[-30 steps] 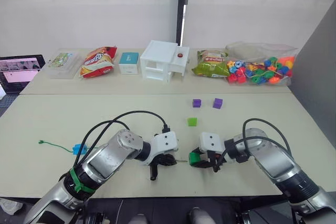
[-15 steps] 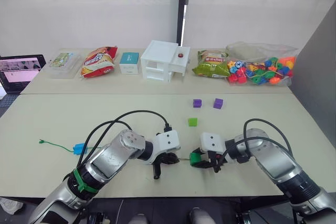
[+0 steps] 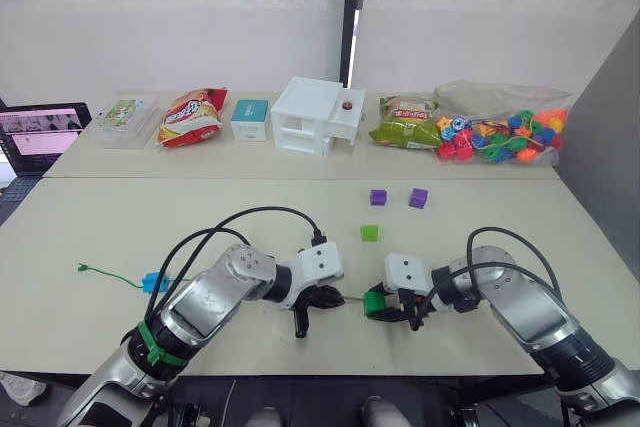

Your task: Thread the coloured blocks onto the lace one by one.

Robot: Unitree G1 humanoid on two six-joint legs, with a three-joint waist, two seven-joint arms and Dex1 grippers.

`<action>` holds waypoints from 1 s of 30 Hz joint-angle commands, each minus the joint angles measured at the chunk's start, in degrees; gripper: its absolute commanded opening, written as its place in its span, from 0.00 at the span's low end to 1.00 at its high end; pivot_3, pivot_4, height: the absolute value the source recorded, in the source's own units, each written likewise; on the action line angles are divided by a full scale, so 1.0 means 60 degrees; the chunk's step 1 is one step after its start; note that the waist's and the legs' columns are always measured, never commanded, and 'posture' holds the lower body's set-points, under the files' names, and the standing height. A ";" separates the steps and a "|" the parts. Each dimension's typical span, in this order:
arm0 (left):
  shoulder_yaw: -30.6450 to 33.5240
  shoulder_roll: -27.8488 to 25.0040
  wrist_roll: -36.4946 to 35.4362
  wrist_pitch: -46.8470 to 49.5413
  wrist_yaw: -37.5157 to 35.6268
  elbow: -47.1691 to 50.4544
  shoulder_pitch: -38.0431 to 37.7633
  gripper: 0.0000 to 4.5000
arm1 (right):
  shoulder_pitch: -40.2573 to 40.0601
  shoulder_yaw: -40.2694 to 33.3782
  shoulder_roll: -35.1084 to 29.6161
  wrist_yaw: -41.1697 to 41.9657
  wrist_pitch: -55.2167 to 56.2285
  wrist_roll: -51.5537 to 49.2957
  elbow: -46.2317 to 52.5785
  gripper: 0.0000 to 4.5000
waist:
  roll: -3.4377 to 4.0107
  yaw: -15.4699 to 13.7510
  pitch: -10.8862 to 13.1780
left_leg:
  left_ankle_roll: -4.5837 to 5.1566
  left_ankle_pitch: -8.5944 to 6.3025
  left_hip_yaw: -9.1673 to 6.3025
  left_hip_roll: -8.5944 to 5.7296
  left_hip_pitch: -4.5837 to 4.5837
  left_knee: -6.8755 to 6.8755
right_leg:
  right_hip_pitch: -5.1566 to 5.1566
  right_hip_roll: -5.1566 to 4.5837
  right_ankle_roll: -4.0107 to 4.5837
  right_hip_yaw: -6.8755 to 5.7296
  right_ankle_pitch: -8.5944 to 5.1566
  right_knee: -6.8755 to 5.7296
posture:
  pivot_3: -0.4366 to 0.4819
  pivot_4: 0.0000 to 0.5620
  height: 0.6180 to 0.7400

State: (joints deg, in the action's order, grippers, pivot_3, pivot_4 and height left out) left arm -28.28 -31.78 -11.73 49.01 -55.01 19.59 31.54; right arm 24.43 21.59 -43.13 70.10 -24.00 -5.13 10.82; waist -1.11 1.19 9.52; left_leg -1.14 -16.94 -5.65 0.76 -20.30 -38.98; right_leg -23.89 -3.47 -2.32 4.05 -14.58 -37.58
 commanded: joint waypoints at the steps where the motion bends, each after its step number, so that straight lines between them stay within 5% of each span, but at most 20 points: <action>1: 0.0079 0.0103 -0.0371 -0.0017 -0.0161 0.0546 0.0064 0.00 | -0.0176 0.0240 -0.0062 0.0008 -0.0139 0.0171 0.0071 0.27 | 0.0000 -0.0002 0.0000 | 0.0000 0.0000 0.0000 0.0000 0.0000 0.0000 | 0.0000 0.0000 0.0000 0.0000 0.0000 0.0000 | 0.48 0.27 1.00; 8: 0.0105 -0.0361 -0.0517 -0.0287 -0.0443 0.0555 -0.0165 0.00 | -0.0192 0.0161 -0.0113 -0.0058 -0.0145 0.0172 0.0048 0.27 | 0.0000 0.0008 0.0000 | 0.0000 0.0000 0.0000 0.0001 0.0001 0.0003 | -0.0003 0.0001 0.0000 0.0000 0.0000 -0.0001 | 0.48 0.27 1.00; 30: 0.0276 0.0410 -0.0653 -0.0569 -0.0214 0.0274 -0.0032 0.00 | -0.0329 0.0137 -0.0240 -0.0016 -0.0299 0.0116 0.0265 0.27 | 0.0000 -0.0049 0.0000 | 0.0000 0.0000 0.0001 0.0000 0.0000 0.0002 | 0.0009 0.0000 0.0000 -0.0001 0.0000 0.0012 | 0.48 0.27 1.00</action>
State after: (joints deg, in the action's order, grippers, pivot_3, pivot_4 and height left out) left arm -27.95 -30.20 -13.68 47.35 -55.69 19.20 30.45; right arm 23.65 21.27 -43.95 69.83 -25.22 -5.21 12.37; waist -1.12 0.89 9.52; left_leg -1.14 -16.94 -5.65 0.77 -20.29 -38.96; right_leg -23.84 -3.47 -2.32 4.04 -14.58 -37.52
